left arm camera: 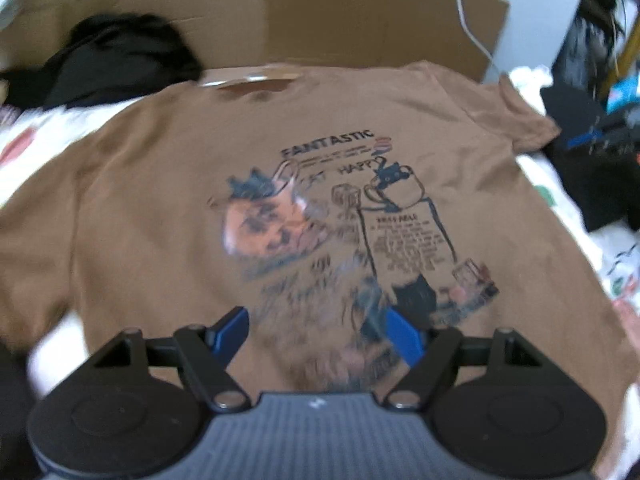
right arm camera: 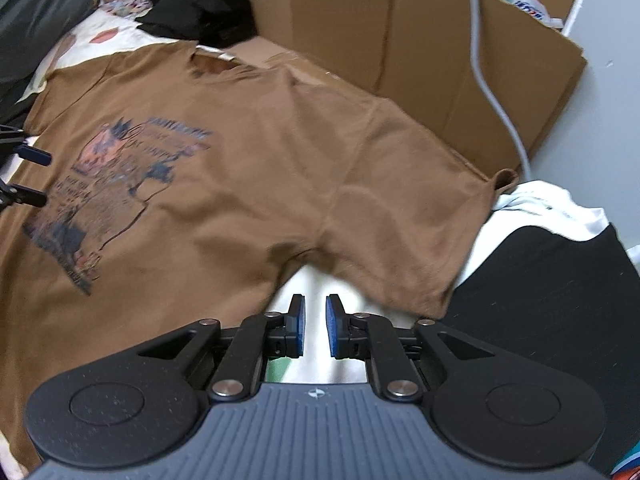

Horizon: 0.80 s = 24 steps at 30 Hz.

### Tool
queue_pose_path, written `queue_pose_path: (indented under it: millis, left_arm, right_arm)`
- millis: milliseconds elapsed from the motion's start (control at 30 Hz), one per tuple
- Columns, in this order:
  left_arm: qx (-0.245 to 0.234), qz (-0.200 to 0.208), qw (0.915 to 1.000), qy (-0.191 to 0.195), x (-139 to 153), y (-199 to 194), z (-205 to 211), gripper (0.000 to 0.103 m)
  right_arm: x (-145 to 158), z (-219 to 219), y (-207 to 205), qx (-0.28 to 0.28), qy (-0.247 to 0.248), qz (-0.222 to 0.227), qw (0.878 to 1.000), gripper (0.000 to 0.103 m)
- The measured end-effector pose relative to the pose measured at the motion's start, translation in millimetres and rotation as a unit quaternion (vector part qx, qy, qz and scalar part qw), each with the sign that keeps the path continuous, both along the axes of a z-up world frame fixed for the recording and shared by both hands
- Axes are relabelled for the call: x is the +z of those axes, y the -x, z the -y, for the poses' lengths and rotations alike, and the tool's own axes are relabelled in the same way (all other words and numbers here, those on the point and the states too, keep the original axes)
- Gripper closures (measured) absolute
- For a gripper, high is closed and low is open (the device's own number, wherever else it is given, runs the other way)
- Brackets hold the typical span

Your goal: Fold clothes

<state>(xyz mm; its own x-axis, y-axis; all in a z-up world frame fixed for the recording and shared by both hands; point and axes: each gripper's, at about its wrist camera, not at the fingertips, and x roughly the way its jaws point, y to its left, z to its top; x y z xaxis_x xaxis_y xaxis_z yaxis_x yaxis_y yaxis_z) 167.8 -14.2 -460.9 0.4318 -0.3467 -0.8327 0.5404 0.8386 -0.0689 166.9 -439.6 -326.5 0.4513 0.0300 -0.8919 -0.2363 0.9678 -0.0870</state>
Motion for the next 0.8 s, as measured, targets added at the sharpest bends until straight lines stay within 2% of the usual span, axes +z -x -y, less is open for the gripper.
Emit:
queue_pose_path:
  millis: [100,300,433,500,567,800]
  left_arm:
    - [0.028,-0.011,0.9994,0.016,0.9,19.3,-32.6,0.024]
    - [0.077,-0.026,0.9967,0.004,-2.2,47.6,-83.1,0.025]
    - [0.109,-0.049,0.9928,0.008,-11.1,72.0,-113.3,0.025]
    - [0.130,-0.063,0.9895,0.006,-19.1,84.0,-128.1,0.025]
    - [0.138,-0.069,0.9881,0.001,-23.0,92.6,-136.6,0.025]
    - [0.185,-0.108,0.9767,-0.009,-38.3,126.8,-174.4,0.026]
  right_arm:
    - [-5.1,-10.7,10.3,0.014,-0.006,-0.012,1.000,0.090]
    - [-12.1,-29.0,27.8,0.042,-0.006,-0.032,0.999,0.090]
    - [-16.1,-37.6,39.3,0.052,-0.014,-0.047,0.997,0.089]
    - [-20.4,-40.7,46.1,0.055,-0.019,-0.060,0.997,0.087]
    - [-26.9,-43.4,55.8,0.061,-0.021,-0.080,0.995,0.071]
    - [-49.0,-52.5,89.5,0.100,-0.002,-0.141,0.985,0.068]
